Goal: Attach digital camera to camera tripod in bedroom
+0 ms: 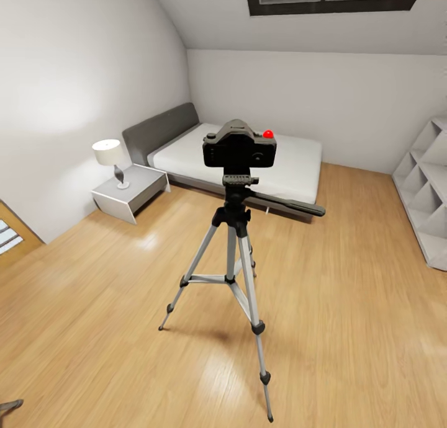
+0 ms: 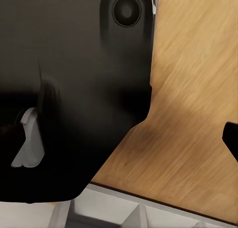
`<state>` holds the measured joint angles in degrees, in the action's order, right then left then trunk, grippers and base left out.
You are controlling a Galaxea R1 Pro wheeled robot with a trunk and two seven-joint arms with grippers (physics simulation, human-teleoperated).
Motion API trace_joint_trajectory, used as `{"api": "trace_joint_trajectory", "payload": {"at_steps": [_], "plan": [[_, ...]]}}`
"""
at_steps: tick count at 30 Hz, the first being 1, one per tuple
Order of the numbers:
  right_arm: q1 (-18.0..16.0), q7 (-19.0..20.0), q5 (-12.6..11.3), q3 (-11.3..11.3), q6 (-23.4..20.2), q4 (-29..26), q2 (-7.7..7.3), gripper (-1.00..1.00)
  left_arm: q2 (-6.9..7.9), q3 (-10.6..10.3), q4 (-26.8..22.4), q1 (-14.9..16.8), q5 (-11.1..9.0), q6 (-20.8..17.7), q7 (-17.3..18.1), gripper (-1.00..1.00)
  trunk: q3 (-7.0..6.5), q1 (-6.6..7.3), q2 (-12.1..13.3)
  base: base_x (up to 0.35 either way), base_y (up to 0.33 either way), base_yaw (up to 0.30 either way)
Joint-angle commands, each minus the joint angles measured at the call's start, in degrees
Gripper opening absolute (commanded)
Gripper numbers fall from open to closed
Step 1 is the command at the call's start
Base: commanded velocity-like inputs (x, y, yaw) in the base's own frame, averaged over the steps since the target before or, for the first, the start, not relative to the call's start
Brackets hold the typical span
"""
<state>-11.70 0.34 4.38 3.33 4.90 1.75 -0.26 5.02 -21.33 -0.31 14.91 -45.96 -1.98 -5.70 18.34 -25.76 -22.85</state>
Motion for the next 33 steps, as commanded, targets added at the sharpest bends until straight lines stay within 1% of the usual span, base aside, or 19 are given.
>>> {"api": "trace_joint_trajectory", "payload": {"at_steps": [1, 33], "plan": [[-0.1, 0.0, 0.5, 0.4, 0.4, 0.2, -0.01, 1.00, 0.00, -0.5, 0.0, 0.0, -0.4, -0.2, -0.2, 1.00, -0.01, -0.03, -0.1, 0.000, 0.000, -0.005], [-0.1, 0.0, 0.5, 0.3, 0.4, 0.2, -0.08, 1.00, -0.01, -0.5, -0.3, 0.0, -0.3, -0.1, -0.2, 1.00, -2.83, -0.03, -0.1, 0.000, 0.000, 0.000]]}}
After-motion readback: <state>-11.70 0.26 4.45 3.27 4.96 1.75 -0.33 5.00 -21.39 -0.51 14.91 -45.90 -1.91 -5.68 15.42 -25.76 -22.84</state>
